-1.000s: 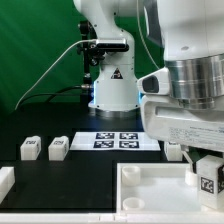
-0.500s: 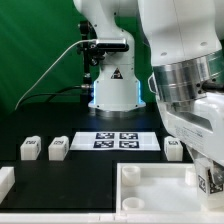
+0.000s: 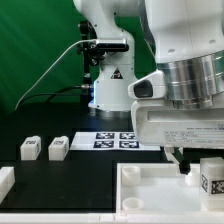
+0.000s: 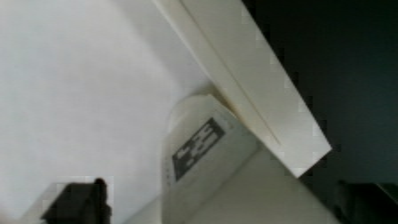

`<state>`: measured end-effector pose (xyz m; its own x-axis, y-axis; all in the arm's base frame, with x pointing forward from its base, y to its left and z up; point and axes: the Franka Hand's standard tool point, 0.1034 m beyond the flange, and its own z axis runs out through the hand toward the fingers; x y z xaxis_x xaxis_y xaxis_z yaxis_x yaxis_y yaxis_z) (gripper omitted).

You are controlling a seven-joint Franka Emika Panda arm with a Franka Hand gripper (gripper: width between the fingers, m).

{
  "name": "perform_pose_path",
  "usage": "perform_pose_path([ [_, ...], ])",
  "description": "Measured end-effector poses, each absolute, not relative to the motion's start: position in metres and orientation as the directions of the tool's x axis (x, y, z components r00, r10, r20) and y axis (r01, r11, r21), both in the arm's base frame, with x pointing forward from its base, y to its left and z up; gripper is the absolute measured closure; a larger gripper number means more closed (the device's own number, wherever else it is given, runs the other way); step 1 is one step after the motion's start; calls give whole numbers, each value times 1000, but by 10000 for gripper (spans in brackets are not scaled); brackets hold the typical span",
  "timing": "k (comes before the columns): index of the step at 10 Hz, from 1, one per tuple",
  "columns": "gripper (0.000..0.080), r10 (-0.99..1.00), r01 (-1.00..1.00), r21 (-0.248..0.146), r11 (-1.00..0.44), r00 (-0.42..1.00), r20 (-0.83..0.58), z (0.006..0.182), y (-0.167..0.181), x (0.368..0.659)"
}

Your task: Assemble one leg

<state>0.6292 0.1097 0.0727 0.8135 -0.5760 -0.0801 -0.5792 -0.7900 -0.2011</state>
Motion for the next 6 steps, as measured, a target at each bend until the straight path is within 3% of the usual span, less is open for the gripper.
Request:
perform_pose_path([
  [2, 151, -328, -326, -194, -925, 944, -23, 71, 107, 628],
  [3, 151, -60, -60, -132, -989, 998, -7, 71, 109, 626],
  [4, 151, 46, 46, -105, -993, 999, 6, 72, 116, 628],
  [5, 151, -34, -34, -122, -992, 999, -3, 71, 116, 628],
  [6, 230, -47, -47, -122, -991, 999, -4, 72, 115, 628],
])
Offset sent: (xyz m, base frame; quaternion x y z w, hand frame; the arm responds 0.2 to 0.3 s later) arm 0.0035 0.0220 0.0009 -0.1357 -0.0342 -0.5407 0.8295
